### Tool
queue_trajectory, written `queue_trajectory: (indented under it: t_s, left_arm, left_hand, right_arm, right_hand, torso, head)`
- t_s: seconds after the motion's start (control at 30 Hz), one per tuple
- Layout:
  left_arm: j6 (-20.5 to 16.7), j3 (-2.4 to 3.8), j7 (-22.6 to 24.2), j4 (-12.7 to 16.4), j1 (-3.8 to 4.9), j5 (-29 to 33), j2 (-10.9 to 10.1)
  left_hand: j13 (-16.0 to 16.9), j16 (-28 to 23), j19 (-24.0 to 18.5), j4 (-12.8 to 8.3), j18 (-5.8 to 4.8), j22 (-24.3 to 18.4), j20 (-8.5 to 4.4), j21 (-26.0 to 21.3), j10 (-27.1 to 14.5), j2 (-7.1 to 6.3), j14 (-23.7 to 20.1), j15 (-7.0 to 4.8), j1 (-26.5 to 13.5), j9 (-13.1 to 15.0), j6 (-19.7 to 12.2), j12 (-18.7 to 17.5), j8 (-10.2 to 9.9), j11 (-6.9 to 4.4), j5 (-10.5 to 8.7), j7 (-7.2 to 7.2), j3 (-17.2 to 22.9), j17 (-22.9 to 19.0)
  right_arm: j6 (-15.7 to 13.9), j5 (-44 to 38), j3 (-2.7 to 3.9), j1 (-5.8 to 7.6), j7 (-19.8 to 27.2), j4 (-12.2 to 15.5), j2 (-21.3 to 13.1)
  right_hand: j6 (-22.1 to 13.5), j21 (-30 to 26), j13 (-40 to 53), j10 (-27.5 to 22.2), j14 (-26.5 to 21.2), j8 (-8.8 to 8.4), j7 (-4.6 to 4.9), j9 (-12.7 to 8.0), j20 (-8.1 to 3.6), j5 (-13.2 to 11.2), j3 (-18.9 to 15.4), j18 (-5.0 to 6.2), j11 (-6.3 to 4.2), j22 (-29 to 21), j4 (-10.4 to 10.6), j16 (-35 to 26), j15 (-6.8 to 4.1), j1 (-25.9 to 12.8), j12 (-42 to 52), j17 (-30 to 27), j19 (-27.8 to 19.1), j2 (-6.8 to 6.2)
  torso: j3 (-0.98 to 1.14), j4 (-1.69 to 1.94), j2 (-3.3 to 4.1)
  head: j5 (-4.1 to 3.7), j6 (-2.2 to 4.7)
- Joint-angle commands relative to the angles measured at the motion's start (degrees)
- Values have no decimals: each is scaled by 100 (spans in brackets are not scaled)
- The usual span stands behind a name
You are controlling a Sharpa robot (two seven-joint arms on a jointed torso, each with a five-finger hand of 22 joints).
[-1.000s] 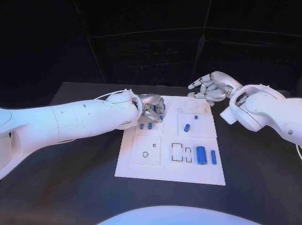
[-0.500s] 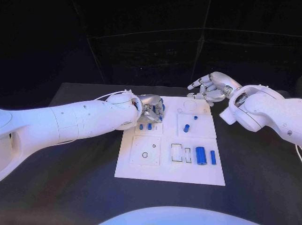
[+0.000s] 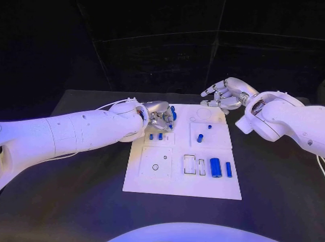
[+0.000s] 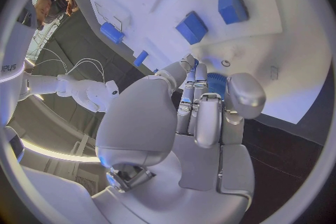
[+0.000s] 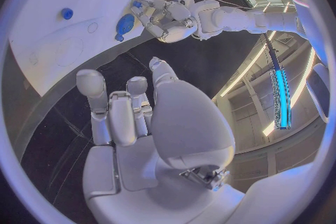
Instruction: Assemble the parts on the task board
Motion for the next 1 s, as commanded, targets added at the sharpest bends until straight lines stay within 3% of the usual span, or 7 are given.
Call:
queue_trajectory:
  t_s: [0.03, 0.13, 0.33, 0.6, 0.73, 1.0]
  left_arm:
    - [-220, 57, 108, 93, 52, 187, -72]
    - [-261, 124, 117, 154, 84, 232, -141]
    - [-146, 186, 84, 306, 134, 268, -306]
    - [148, 197, 7, 420, 153, 300, -513]
    - [298, 195, -7, 457, 153, 319, -595]
    - [463, 186, -42, 417, 134, 338, -651]
  left_hand:
    - [-14, 15, 2, 3, -91, 5, -26, 32, 12, -36, 207, 4, -68, -9, 3, -49, -41, 32, -14, 46, 60, -16]
    - [-19, 15, 2, 4, -91, 7, -23, 32, 13, -50, 206, 8, -83, -9, 3, -63, -51, 36, -13, 49, 69, -18]
    - [-22, 15, 2, 3, -91, 8, -20, 32, 20, -66, 206, 11, -100, -8, 9, -77, -60, 38, -13, 50, 77, -20]
    - [-25, 15, 5, 1, -94, 23, -16, 44, 34, -91, 205, 14, -121, -6, 21, -91, -68, 40, -14, 50, 84, -24]
    - [-27, 13, 4, 9, -93, 23, -14, 41, 48, -104, 203, 15, -149, -5, 33, -103, -75, 41, -14, 50, 87, -33]
    - [-28, 12, 1, 13, -91, 17, -13, 34, 55, -113, 202, 15, -163, -4, 38, -109, -79, 40, -14, 49, 87, -37]
  right_arm:
    - [0, -27, 4, 10, 7, -5, 0]
    - [14, -28, 4, 10, -7, -26, -1]
    - [35, -29, 4, 10, -23, -65, 8]
    - [31, -30, 4, 10, -29, -88, 18]
    - [14, -30, 3, 10, -18, -92, 19]
    - [-2, -30, 3, 10, -6, -85, 19]
  right_hand:
    - [-27, -30, 0, 29, 216, 30, -3, -7, -28, 22, 20, 77, 4, -6, 10, -33, -43, 7, 30, -5, 19, 16]
    - [-27, -30, 0, 29, 216, 30, -3, -7, -28, 22, 20, 77, 4, -6, 10, -33, -43, 7, 30, -5, 19, 16]
    - [-27, -30, 0, 29, 216, 30, -3, -7, -28, 22, 20, 77, 4, -6, 10, -33, -43, 7, 30, -5, 19, 16]
    - [-24, -32, 0, 31, 215, 33, -4, -6, -28, 22, 21, 77, 3, -9, 13, -36, -43, 5, 33, -9, 17, 16]
    - [-24, -42, -17, 21, 210, 34, -4, -6, -28, 22, 20, 81, 3, -27, 14, -51, -43, 4, 20, -31, 8, 15]
    - [-23, -51, -33, 12, 206, 35, -4, -6, -28, 22, 20, 84, 3, -44, 15, -62, -43, 4, 9, -48, -1, 14]
  torso:
    - [-3, 14, -6]
    - [-5, 15, -3]
    - [4, -4, 6]
    - [5, 2, 0]
    - [-6, 3, 0]
    - [-1, -10, 5]
  head:
    - [10, 12]
    - [15, 27]
    - [58, 27]
    - [68, 24]
    - [50, 9]
    - [90, 14]
